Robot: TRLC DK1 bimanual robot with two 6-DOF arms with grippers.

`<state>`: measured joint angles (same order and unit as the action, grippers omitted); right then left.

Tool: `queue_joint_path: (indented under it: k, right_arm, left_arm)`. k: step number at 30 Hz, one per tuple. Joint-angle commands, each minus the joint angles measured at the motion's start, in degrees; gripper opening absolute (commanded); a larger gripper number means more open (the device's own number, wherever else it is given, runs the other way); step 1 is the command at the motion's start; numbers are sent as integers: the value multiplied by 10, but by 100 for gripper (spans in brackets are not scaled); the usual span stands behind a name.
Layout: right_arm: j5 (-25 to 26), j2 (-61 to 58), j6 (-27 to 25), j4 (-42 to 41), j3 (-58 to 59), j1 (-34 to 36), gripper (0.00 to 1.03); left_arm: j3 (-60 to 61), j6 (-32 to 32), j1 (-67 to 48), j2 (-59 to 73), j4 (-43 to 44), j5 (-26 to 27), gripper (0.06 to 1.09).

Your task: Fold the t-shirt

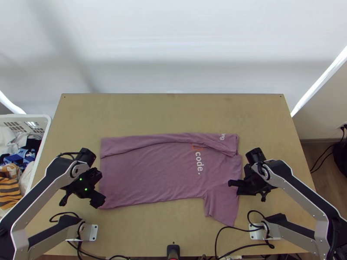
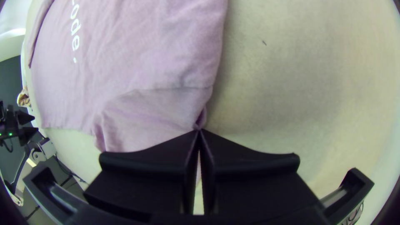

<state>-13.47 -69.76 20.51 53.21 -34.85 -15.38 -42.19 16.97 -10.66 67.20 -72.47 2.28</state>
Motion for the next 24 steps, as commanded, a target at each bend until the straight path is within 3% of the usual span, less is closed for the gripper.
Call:
queue_joint_path:
  k: [1,15,19,24]
  right_arm:
    - [6,-7,-4,-5,7,-4,3]
    - [8,-12,-4,-8,7,-9,3]
    - [8,-12,-6,-10,8,-9,3]
    - [8,-14,-14,-10,7,-14,3]
  left_arm:
    - [11,10,-4,24,-11,-3,93]
    - [4,5,-58,104,-13,-2,84]
    - [5,3,-67,123,-4,-2,62]
    - [11,0,-79,166,25,-2,60]
